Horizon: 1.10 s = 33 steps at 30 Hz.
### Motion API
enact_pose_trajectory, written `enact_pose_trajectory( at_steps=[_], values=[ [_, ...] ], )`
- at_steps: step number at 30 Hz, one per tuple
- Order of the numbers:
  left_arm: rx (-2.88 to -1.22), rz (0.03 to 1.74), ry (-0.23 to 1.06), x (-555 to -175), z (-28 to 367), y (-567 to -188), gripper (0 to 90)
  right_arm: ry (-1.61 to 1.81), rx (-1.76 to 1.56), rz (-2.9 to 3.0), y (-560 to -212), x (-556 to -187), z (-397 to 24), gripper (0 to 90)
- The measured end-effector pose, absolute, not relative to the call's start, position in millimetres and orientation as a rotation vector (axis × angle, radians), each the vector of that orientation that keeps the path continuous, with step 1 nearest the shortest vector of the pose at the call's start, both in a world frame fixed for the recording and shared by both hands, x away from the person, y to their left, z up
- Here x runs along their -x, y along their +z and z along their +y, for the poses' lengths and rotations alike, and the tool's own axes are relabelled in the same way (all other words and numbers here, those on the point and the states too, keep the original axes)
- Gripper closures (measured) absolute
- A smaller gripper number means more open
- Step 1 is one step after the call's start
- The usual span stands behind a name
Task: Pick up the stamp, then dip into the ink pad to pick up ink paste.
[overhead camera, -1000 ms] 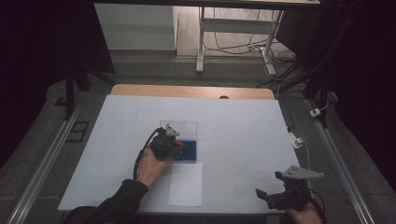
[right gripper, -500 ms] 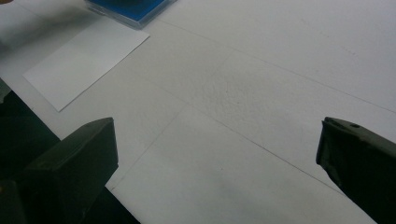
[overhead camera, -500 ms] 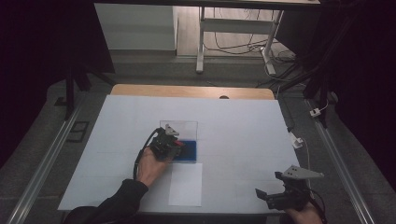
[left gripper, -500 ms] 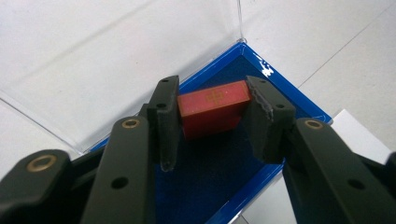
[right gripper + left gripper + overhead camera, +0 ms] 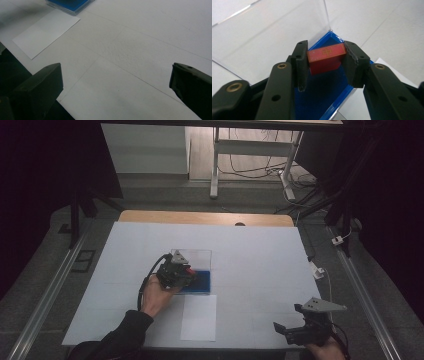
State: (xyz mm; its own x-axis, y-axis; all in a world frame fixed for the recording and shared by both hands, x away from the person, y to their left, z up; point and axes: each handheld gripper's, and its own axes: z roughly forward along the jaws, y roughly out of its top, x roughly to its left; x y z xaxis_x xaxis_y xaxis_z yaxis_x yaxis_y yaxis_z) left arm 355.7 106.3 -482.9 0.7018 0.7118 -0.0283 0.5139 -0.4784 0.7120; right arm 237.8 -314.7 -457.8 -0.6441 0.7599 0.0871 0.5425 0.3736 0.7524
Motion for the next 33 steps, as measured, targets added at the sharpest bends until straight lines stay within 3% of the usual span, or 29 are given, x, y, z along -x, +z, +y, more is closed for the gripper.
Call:
enact_pose_trajectory(
  at_steps=[15, 33],
  values=[
    [-2.252, 0.824, 0.355, -350.6, 108.6, -473.5, 57.8, 1.138, -1.141, 2.37, -457.7, -237.5, -314.3, 0.0],
    [-2.272, 0.879, 0.35, -357.5, 109.2, -481.9, 57.9, 1.138, -1.143, 2.366, -457.7, -237.2, -314.5, 0.0]
  ],
)
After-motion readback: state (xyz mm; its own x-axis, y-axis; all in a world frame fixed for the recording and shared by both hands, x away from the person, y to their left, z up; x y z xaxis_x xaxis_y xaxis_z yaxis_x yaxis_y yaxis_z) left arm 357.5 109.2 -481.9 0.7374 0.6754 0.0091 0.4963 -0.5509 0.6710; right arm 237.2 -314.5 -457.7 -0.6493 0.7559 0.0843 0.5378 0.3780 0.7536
